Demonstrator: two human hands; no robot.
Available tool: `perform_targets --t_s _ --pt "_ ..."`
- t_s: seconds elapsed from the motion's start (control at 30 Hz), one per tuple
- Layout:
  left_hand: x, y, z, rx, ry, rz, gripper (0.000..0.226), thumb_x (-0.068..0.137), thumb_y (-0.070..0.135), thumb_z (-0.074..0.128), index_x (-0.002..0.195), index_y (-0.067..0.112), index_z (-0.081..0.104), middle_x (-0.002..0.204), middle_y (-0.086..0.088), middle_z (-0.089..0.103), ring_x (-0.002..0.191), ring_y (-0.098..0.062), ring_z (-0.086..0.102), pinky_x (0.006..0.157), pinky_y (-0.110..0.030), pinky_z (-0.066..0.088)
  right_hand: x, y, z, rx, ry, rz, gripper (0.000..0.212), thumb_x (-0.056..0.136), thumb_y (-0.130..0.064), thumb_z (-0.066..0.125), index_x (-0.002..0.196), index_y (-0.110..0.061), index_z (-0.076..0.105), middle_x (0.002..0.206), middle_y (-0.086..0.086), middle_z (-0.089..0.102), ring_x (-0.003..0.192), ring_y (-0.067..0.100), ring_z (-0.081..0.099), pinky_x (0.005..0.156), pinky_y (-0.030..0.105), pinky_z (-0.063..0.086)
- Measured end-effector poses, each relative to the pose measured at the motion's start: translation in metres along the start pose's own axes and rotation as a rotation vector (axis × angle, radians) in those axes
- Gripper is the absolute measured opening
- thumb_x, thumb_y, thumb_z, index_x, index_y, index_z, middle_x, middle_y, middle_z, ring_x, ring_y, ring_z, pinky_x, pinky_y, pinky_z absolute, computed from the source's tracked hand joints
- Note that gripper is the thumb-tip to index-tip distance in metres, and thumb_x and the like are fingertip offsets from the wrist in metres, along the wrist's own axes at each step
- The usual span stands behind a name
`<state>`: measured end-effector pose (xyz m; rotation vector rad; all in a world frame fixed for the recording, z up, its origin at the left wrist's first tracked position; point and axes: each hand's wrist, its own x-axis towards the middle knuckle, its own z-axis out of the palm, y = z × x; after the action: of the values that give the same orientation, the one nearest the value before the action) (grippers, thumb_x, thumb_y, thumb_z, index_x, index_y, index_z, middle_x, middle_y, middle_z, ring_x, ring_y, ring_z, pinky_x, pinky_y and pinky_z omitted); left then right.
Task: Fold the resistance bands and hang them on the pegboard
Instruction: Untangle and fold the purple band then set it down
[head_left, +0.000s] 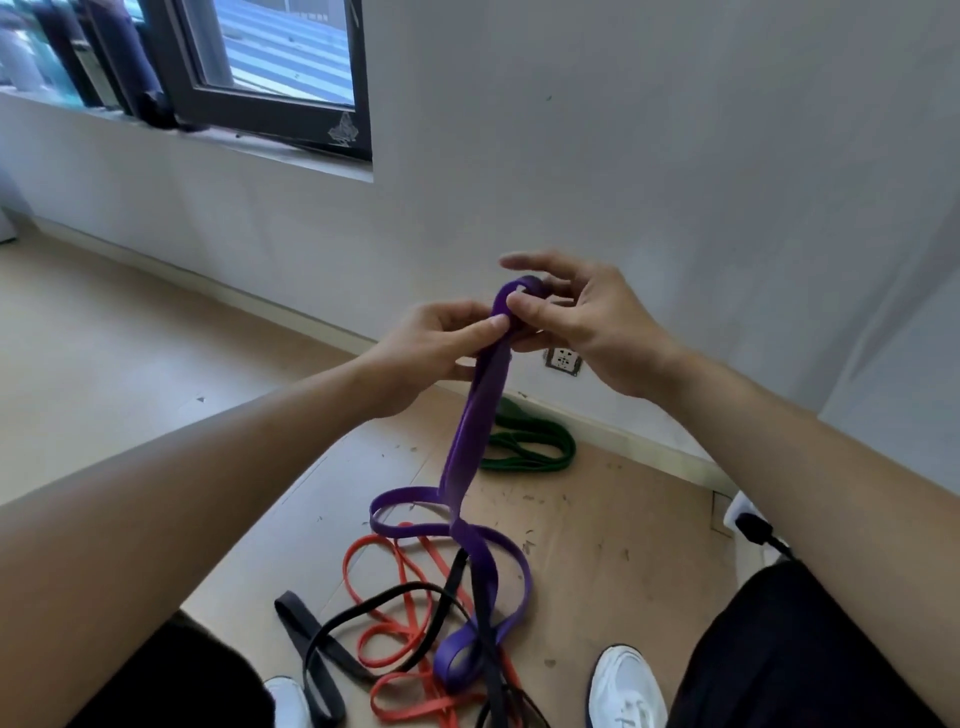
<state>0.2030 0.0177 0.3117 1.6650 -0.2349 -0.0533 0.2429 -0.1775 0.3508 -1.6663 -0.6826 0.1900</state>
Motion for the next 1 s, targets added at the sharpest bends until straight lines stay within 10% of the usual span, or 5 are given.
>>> perform_targets --t_s 0.5,0.73,1.0 --pt "0.017 -0.028 0.040 0.309 -0.212 -0.080 0.026 0.101 0.010 0.057 0.124 0.018 0.067 0.110 0.009 0.074 0.107 -0.015 0.071 0.090 -0.037 0.062 -0.010 -0.016 -0.065 -0.070 0.118 -0.088 0.016 0.100 -0.003 0.059 0.113 -0.004 0.067 0.094 0.015 0.067 0.085 0.032 0.071 0.077 0.034 0.061" --pt "0.020 -0.020 0.032 0.228 -0.208 -0.143 0.018 0.100 0.001 0.054 0.116 0.008 0.060 0.100 -0.007 0.078 0.094 -0.019 0.075 0.078 -0.030 0.061 -0.021 -0.008 -0.094 -0.147 0.138 -0.054 0.017 0.096 0.001 0.063 0.109 -0.008 0.070 0.102 0.018 0.066 0.086 0.026 0.075 0.079 0.033 0.062" --pt "0.016 -0.007 0.003 0.322 -0.069 -0.038 0.018 0.087 0.022 0.078 0.104 0.018 0.073 0.087 -0.001 0.073 0.081 -0.013 0.068 0.082 -0.031 0.055 -0.027 0.011 -0.116 -0.148 0.133 0.055 0.023 0.092 0.004 0.065 0.115 0.000 0.066 0.113 0.025 0.068 0.099 0.038 0.072 0.081 0.033 0.062"
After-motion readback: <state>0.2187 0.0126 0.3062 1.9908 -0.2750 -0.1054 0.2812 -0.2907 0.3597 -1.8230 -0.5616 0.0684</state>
